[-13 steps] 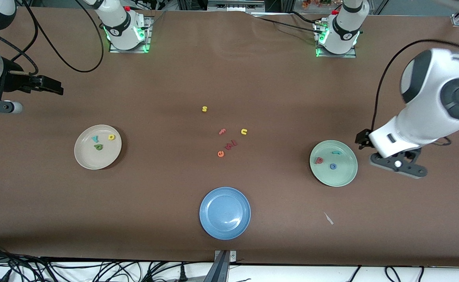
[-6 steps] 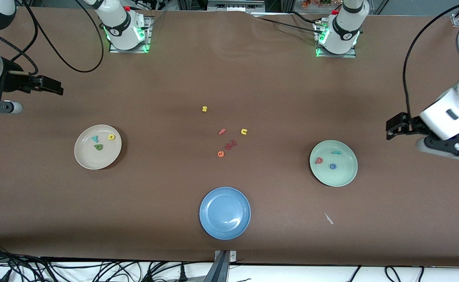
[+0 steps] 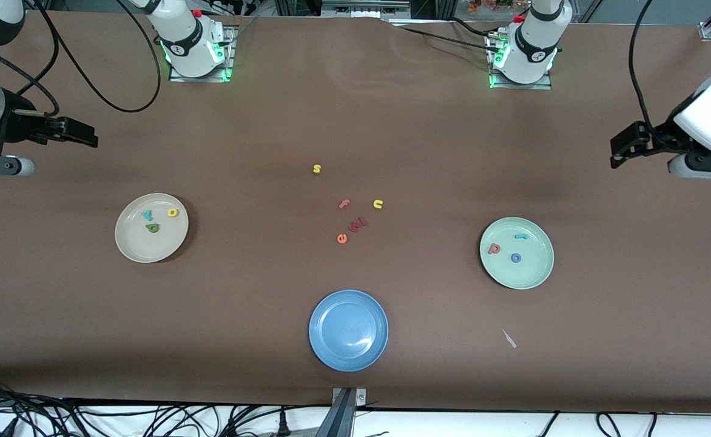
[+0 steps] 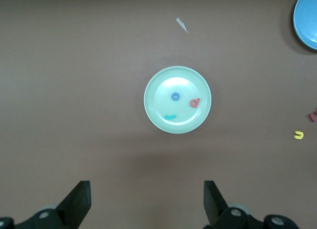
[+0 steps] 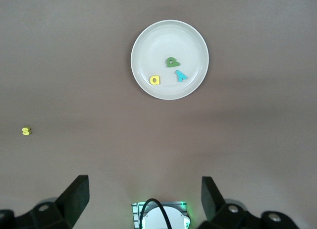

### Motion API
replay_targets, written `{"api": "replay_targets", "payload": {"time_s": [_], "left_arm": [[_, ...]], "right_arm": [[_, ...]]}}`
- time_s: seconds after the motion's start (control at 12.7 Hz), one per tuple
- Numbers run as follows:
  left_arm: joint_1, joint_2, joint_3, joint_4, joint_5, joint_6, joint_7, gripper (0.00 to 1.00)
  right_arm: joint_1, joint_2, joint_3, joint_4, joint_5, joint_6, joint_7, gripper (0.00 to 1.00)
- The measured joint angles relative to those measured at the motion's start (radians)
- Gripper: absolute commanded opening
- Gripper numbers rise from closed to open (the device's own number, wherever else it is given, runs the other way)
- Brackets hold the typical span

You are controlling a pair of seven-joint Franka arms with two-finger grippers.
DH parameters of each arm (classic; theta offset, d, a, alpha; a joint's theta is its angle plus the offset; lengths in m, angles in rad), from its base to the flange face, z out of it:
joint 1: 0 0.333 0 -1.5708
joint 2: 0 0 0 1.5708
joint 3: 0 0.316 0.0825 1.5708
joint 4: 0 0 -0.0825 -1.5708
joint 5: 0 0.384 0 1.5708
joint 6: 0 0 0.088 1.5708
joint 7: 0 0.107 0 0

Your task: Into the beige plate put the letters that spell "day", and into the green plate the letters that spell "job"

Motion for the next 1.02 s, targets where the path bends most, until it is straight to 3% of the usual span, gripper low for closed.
{"api": "replay_targets", "payload": {"time_s": [0.24,1.02], "left_arm": [[-0.011,-0.045,0.025,-0.071,-0.005,0.031,-0.001,1.00],[-0.014,-0.040,0.023,-0.064,-0.005,0.011,-0.010,1.00]], "right_arm": [[0.000,0.000,0.000,0.000,0.000,0.001,0.000,1.00],[0.000,0.000,0.000,0.000,0.000,0.001,0.000,1.00]]}}
